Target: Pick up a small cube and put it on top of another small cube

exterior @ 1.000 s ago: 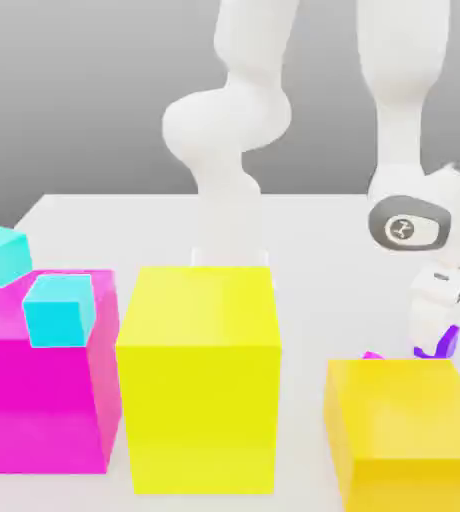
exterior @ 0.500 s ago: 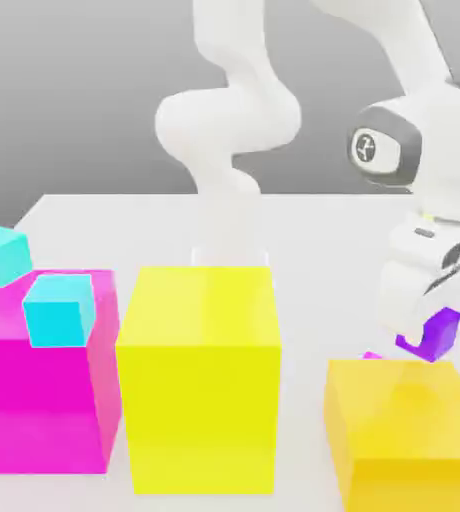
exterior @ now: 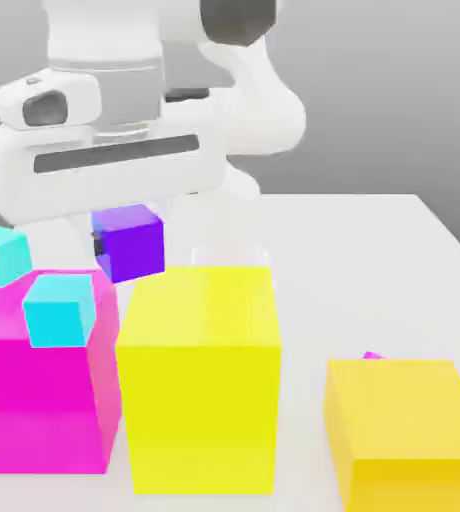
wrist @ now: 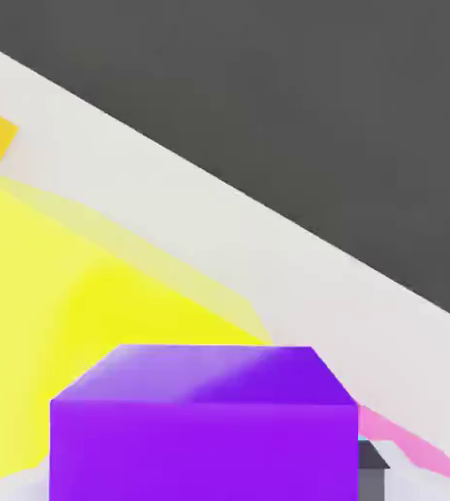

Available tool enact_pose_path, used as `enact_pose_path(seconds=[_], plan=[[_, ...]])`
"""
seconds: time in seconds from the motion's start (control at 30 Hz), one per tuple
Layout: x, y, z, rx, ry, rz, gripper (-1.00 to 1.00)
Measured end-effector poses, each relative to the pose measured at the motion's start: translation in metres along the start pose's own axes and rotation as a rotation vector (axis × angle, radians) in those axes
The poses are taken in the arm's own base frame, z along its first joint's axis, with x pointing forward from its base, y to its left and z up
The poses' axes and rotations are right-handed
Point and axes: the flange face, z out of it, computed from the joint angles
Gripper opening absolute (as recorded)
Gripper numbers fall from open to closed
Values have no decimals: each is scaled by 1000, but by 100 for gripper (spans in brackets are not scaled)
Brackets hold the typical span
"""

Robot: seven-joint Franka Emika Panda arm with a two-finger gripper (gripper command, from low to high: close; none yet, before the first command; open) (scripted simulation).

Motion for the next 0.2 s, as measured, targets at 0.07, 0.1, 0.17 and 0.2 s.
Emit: enact_pose_path(seconds=[0.07, 0.1, 0.17, 0.2], plan=[[-1, 12, 25, 0, -1, 8, -100], [-1, 14, 34, 1, -2, 10, 100], [-1, 14, 34, 1, -2, 10, 100], [-1, 14, 34, 1, -2, 10, 100]])
